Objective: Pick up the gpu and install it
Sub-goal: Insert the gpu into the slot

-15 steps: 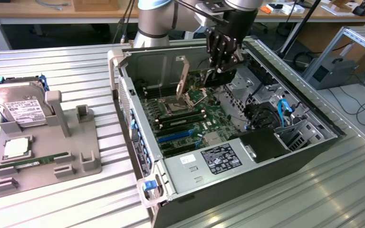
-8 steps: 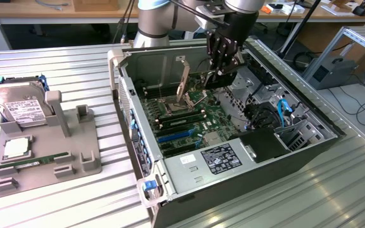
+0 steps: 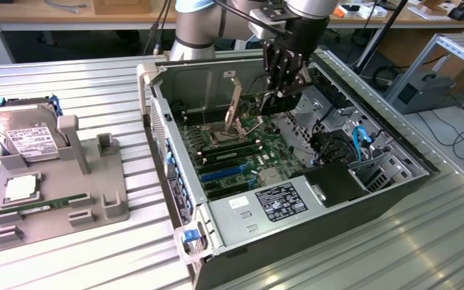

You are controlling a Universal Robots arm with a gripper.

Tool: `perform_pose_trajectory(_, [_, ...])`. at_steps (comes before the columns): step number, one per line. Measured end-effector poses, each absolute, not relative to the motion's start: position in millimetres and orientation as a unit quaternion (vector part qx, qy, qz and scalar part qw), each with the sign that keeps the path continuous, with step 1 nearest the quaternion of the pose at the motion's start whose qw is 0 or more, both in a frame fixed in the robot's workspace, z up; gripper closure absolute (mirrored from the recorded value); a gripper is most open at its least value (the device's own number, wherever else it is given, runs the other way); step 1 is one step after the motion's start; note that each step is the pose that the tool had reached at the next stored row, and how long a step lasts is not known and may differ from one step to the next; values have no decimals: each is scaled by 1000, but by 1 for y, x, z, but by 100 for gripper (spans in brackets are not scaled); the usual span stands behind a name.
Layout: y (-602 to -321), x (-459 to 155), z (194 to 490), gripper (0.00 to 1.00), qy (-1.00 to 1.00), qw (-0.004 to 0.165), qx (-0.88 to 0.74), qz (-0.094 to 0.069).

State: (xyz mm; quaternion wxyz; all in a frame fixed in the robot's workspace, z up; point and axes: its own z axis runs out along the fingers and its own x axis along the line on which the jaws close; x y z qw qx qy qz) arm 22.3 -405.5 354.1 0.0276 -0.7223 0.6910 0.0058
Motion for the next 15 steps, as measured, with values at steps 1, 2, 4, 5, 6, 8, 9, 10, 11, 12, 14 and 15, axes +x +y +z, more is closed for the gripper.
perform_pose_trajectory(1, [-406,22,354,73,691,28,-722,6])
perform_pose_trajectory(2, [-406,22,354,73,691,28,-722,6])
perform_pose_trajectory(4, [-407,22,354,73,691,28,-722,6])
perform_pose_trajectory(5, [-407,22,353,73,691,28,-722,6])
perform_pose_trajectory(6, [-407,21,353,73,691,28,-722,6])
perform_pose_trajectory(8, [-407,21,353,73,691,28,-722,6])
perform_pose_trajectory(9, [-407,21,353,73,691,28,-722,6])
perform_pose_trajectory(10, [-408,21,353,73,691,28,-722,6])
perform_pose_trajectory(11, [-408,20,353,73,691,28,-722,6])
perform_pose_trajectory(12, [-408,20,353,73,691,28,-722,6])
perform_pose_trajectory(14, [-408,20,352,73,691,28,-722,6])
perform_pose_trajectory(15, [-409,20,352,73,691,28,-722,6])
